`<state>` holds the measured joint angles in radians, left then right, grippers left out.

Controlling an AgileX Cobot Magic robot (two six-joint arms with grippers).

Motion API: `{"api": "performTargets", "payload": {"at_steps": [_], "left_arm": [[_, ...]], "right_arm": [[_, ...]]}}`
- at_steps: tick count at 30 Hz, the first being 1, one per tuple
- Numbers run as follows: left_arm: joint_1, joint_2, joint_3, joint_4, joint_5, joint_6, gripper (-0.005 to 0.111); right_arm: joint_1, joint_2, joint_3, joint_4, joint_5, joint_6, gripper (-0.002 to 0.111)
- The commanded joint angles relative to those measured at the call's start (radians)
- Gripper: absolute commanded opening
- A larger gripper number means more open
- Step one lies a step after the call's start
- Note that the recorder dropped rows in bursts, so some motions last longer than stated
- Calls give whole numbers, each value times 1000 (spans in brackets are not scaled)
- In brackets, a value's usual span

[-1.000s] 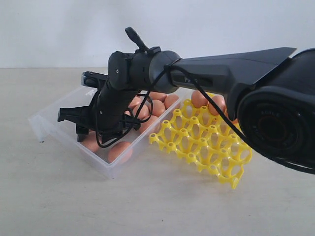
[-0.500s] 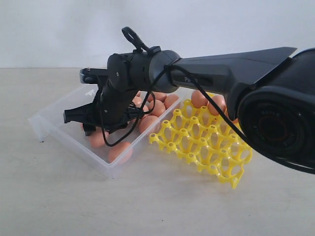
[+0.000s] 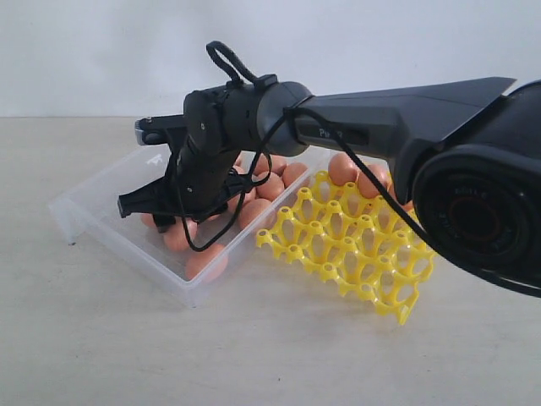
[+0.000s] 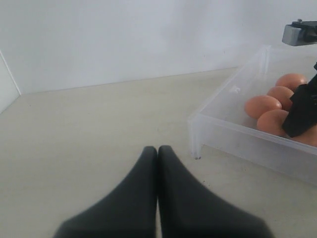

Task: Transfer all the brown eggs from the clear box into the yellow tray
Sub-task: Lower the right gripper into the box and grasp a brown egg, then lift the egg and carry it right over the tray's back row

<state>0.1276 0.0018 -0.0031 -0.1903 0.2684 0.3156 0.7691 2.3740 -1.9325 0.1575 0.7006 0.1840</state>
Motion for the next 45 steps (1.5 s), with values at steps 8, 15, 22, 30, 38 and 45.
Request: {"api": "performTargets", "payload": {"at_steps": [8,15,22,30,38,45], "left_arm": [[1,-2,3,-4,-7,-9,-4],[1,-2,3,-4,-7,-9,-4],[1,-2,3,-4,-7,-9,-4],[1,-2,3,-4,-7,-9,-4],[1,-2,3,-4,-7,-9,-4],[1,-2,3,-4,-9,-9,-4]], "right_arm": [[-4,12,-5,-9,92,102,51],[-4,16,-5,-3,94,102,47],[-4,16,-5,-12,124,71,0],[1,-62,-5,-59,83,69,0],[83,-231,125,-288,-117,183,0],[160,-465,496,-1006,-399,927,0]]}}
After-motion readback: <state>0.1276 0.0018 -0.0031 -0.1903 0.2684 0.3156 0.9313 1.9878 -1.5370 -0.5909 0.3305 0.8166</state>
